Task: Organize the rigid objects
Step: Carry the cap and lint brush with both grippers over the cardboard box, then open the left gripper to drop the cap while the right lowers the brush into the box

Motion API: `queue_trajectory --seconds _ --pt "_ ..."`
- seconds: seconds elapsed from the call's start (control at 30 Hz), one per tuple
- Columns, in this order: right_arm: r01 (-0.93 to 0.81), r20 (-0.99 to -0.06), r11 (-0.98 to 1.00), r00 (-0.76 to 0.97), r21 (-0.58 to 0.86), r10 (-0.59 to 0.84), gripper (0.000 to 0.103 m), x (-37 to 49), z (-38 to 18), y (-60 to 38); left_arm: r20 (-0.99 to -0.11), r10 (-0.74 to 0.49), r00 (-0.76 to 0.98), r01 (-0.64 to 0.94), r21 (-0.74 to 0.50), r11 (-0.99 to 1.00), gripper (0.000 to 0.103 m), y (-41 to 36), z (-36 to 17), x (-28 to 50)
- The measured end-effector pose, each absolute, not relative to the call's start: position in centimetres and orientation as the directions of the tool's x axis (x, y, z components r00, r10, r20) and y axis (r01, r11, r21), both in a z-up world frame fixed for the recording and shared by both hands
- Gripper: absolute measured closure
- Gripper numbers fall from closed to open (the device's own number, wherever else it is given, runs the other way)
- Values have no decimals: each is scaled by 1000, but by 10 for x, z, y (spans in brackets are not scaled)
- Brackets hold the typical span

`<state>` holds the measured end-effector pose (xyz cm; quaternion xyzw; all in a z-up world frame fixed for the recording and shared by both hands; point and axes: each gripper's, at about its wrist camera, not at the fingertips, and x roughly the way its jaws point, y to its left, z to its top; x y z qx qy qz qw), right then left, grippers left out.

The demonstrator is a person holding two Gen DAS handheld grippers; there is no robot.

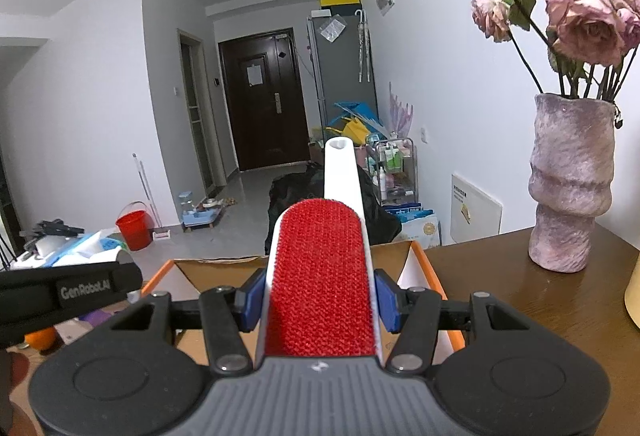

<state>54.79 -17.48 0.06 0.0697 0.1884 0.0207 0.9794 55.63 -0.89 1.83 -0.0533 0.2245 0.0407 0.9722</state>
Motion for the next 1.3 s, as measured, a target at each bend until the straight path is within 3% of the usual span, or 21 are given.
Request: queue_trajectory --seconds 1.07,1.13,1.17,1.2,1.23,1.27,1.3 --pt "-16 -436 993 897 113 64 48 576 -34 -169 -558 102 824 -158 -54 986 77 4 -23 597" --pt "-5 -443 994 895 109 53 47 577 -34 -169 -562 106 821 -166 -56 985 66 7 -22 597" --pt "3 -440 994 897 107 44 37 576 -33 -170 -558 117 821 -174 -51 983 59 7 -22 595" --pt "10 -440 994 897 108 38 28 575 -33 -171 -553 130 823 -186 -45 982 41 8 -21 595" --pt "22 -436 994 900 111 29 9 574 -32 -172 -542 149 827 -200 -37 979 25 9 -19 593" --pt "40 -426 993 905 112 11 0 573 -31 -172 -533 165 830 -212 -29 977 17 9 -17 591" --pt "55 -413 992 911 111 -5 0 571 -31 -173 -526 177 832 -222 -24 975 6 9 -16 590"
